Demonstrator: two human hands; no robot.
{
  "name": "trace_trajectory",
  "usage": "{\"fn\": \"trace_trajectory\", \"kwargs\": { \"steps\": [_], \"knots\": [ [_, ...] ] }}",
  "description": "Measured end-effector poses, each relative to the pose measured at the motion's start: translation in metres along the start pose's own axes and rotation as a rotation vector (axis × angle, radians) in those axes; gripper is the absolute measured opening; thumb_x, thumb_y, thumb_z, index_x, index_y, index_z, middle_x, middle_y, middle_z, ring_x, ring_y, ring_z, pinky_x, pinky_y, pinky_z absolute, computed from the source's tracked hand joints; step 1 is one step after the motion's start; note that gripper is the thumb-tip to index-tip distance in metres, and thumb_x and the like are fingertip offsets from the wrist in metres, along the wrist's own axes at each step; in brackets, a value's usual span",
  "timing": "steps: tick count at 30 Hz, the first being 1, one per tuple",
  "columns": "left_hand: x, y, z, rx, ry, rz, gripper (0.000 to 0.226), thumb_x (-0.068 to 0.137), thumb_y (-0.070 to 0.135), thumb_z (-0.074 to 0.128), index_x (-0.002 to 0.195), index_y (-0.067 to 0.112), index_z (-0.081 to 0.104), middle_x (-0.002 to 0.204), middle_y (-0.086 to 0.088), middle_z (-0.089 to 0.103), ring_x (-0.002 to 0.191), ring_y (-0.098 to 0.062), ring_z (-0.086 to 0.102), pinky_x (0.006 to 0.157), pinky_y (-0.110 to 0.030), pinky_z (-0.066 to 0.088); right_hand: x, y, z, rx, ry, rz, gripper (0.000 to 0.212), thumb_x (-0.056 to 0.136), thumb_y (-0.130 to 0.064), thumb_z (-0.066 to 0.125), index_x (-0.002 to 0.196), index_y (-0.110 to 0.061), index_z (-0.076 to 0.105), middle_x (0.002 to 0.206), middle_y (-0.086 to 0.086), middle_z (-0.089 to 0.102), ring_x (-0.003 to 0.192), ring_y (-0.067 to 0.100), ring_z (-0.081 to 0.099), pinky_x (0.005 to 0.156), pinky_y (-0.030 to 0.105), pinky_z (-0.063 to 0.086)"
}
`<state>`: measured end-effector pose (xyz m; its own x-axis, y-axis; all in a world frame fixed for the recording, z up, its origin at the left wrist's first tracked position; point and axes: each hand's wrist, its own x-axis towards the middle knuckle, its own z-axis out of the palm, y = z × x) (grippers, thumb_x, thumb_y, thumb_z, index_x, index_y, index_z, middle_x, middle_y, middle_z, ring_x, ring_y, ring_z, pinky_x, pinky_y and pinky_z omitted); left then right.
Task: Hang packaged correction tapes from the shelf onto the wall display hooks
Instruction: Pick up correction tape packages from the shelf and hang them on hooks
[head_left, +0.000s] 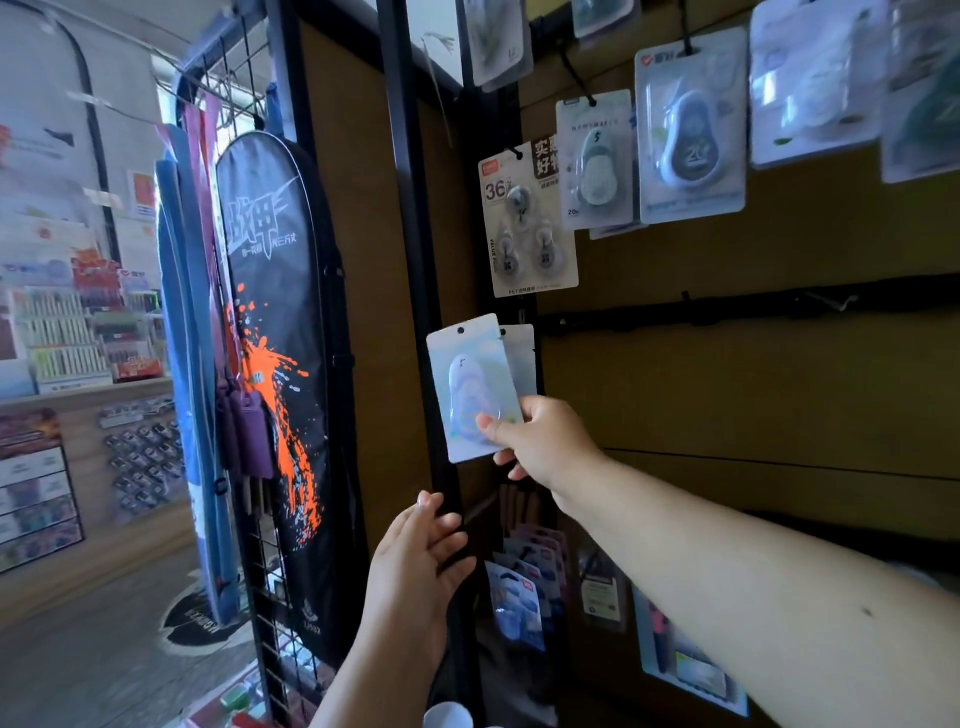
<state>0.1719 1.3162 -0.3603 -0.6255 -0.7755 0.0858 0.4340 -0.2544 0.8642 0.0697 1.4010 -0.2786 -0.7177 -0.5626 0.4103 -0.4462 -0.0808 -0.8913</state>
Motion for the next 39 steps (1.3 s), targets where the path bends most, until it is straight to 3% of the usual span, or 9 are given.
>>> {"fn": "trace_trajectory", "kwargs": {
  "steps": [21,27,30,34,37,39],
  "knots": [
    [-0.004,-0.016,-0.009,0.003,-0.015,-0.048,0.026,0.099,0.031,0.050,0.103,0.012,0.067,0.065,0.002,0.064,0.059,-0.012,0.056,0.058,-0.027,0.045,0.027,0.012,0.015,-0.031,0.169,0.059,0.024,0.087,-0.030,0.067,0.094,-0.007,0.064,0.070,0.006,0.061,0.049,0.014,0.052,0.045,0.021,0.042],
    [-0.005,-0.018,-0.006,0.009,-0.014,-0.056,0.024,0.099,0.029,0.051,0.100,0.011,0.067,0.064,0.001,0.063,0.058,-0.013,0.055,0.059,-0.028,0.044,0.047,0.021,0.011,-0.115,0.218,0.135,0.033,0.086,-0.031,0.068,0.096,-0.001,0.059,0.086,0.014,0.066,0.056,0.023,0.057,0.055,0.029,0.049],
    [-0.004,-0.017,-0.005,0.008,-0.014,-0.064,0.022,0.099,0.028,0.052,0.099,0.011,0.067,0.063,0.001,0.063,0.056,-0.012,0.055,0.058,-0.027,0.044,0.059,0.023,0.006,-0.165,0.231,0.190,0.031,0.088,-0.033,0.067,0.096,-0.009,0.049,0.089,0.014,0.064,0.061,0.025,0.058,0.061,0.032,0.050],
    [-0.004,-0.017,-0.003,0.010,-0.013,-0.074,0.020,0.099,0.025,0.053,0.097,0.011,0.067,0.062,0.001,0.062,0.056,-0.012,0.054,0.057,-0.027,0.043,0.069,0.033,0.003,-0.127,0.206,0.301,0.042,0.088,-0.032,0.067,0.109,0.002,0.055,0.090,0.015,0.062,0.059,0.023,0.057,0.062,0.032,0.055],
    [-0.007,-0.019,-0.002,0.028,-0.013,-0.074,0.017,0.098,0.021,0.053,0.094,0.010,0.065,0.062,0.000,0.060,0.055,-0.013,0.053,0.054,-0.026,0.045,0.063,0.044,-0.001,-0.123,0.181,0.340,0.041,0.089,-0.032,0.066,0.112,0.002,0.057,0.094,0.016,0.065,0.069,0.024,0.061,0.061,0.030,0.055],
    [-0.012,-0.020,-0.002,0.062,-0.010,-0.070,0.014,0.098,0.017,0.053,0.094,0.010,0.064,0.064,-0.001,0.059,0.056,-0.013,0.052,0.048,-0.023,0.047,0.053,0.049,-0.006,-0.133,0.166,0.353,0.040,0.089,-0.033,0.064,0.110,0.001,0.060,0.093,0.015,0.067,0.066,0.021,0.061,0.058,0.027,0.054]
  ]
}}
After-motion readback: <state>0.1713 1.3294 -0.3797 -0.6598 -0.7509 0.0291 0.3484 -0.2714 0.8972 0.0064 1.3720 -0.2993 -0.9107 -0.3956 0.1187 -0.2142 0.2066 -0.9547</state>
